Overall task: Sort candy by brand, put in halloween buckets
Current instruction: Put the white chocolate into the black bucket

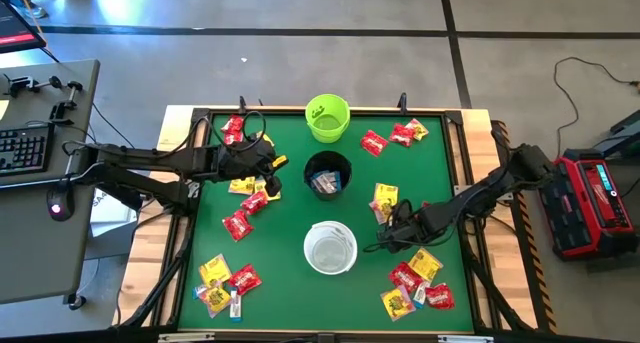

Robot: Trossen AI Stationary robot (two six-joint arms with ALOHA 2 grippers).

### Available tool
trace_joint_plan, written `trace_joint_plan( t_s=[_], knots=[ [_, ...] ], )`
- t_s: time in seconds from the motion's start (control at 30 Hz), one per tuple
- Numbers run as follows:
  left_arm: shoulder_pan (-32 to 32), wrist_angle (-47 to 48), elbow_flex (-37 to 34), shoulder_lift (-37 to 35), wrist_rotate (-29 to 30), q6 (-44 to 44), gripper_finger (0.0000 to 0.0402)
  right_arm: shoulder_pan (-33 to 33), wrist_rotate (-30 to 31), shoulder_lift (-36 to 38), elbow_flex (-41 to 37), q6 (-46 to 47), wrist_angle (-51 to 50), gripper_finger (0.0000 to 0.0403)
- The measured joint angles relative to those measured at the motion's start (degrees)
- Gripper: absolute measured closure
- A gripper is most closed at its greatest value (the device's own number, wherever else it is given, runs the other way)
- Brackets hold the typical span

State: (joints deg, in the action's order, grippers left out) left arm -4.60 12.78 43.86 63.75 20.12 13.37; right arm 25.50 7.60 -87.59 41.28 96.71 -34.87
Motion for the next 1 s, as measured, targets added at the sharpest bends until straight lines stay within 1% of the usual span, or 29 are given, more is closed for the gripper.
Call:
trace_joint_plan(
  t_s=[0.2, 0.37, 0.57, 0.73, 1.0],
  knots=[
    [0.0, 1.12, 0.0, 0.0, 0.02, -0.02, 0.0401, 0.0, -1.64, 0.46, -0.01, -1.22, 0.83, 0.0357],
    [0.02, 2.83, 0.02, 0.0, 0.02, -0.02, 0.0401, 0.07, -3.13, 1.4, 1.39, -3.03, -1.17, 0.0395],
    [0.02, 2.76, 0.02, 0.0, 0.02, -0.04, 0.0401, 0.07, -2.92, 2.45, 4.08, -5.49, -3.45, 0.0401],
    [0.58, 2.9, 0.02, 0.0, -1.46, 0.07, 0.0401, 0.07, -2.7, 2.51, 9.37, -8.61, -9.37, 0.0402],
    [2.9, 3.65, 0.02, 0.0, -2.36, 0.5, 0.0401, -0.75, -1.38, 2.56, 22.78, -18.48, -21.0, 0.0403]
  ],
)
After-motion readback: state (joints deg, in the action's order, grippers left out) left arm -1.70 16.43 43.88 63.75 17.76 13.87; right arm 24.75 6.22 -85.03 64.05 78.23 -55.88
